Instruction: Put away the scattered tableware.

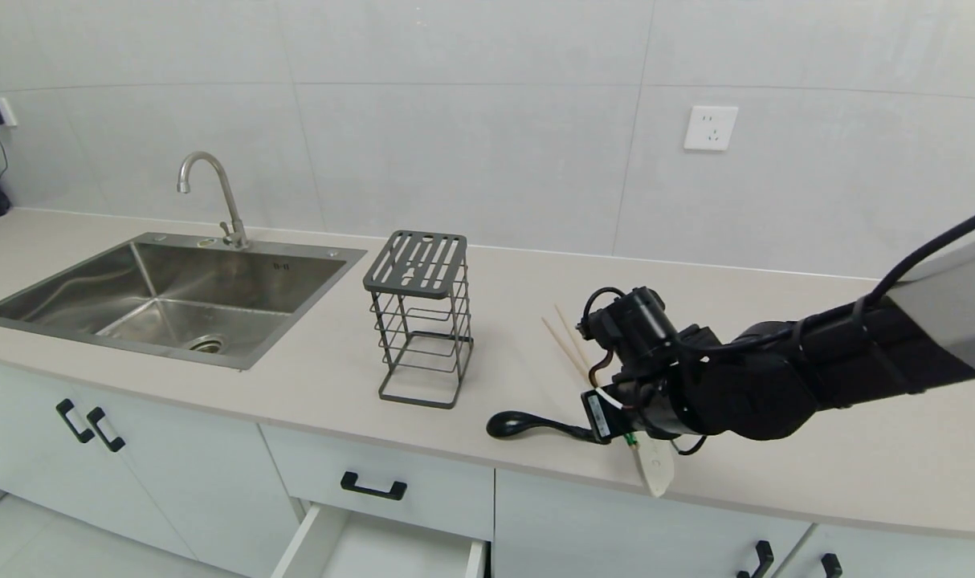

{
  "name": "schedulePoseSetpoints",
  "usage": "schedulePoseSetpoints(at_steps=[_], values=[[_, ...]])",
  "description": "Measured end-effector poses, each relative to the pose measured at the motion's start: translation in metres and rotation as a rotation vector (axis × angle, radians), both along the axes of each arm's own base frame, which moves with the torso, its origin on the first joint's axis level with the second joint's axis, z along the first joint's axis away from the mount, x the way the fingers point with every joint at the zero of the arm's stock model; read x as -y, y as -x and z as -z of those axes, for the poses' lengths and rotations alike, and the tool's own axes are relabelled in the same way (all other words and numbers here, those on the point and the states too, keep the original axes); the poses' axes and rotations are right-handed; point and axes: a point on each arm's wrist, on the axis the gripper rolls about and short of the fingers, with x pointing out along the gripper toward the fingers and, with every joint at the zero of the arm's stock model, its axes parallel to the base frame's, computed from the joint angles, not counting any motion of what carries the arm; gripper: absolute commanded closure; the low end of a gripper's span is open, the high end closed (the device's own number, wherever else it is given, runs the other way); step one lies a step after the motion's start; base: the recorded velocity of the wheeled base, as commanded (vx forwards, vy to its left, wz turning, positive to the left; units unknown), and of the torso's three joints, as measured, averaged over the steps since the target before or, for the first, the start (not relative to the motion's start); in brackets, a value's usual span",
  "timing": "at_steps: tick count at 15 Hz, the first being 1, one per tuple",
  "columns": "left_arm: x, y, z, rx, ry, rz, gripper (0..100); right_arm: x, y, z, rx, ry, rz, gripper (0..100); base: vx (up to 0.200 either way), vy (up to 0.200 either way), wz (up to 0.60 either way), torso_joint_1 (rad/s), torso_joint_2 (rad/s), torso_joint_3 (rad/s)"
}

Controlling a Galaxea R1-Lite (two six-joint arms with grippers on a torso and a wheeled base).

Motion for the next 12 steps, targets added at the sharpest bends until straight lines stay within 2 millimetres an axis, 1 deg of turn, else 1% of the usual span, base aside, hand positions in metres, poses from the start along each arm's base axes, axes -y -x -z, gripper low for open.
schedulePoseSetpoints(at_steps=[2,4,5,8,9,10,12], values=[[0.000,0.000,0.000,0.000,0.000,0.000,0,-0.009,0.013,-0.014,0.028,-0.022,-0.042,100,0.000,0.000,0.00,0.000,0.00,0.000],[0.000,0.000,0.000,0.000,0.000,0.000,0,-0.026,0.044,-0.029,0.052,-0.047,-0.139,100,0.000,0.000,0.00,0.000,0.00,0.000],[0.000,0.000,0.000,0.000,0.000,0.000,0,-0.028,0.062,-0.031,0.043,-0.041,-0.180,100,0.000,0.000,0.00,0.000,0.00,0.000],[0.000,0.000,0.000,0.000,0.000,0.001,0,-0.022,0.106,-0.026,0.003,-0.007,-0.272,100,0.000,0.000,0.00,0.000,0.00,0.000],[0.000,0.000,0.000,0.000,0.000,0.001,0,-0.019,0.117,-0.025,-0.006,0.001,-0.297,100,0.000,0.000,0.00,0.000,0.00,0.000],[0.000,0.000,0.000,0.000,0.000,0.001,0,-0.018,0.124,-0.026,-0.007,0.002,-0.315,100,0.000,0.000,0.00,0.000,0.00,0.000],[0.000,0.000,0.000,0.000,0.000,0.000,0,-0.022,0.140,-0.027,-0.006,0.000,-0.374,100,0.000,0.000,0.00,0.000,0.00,0.000]])
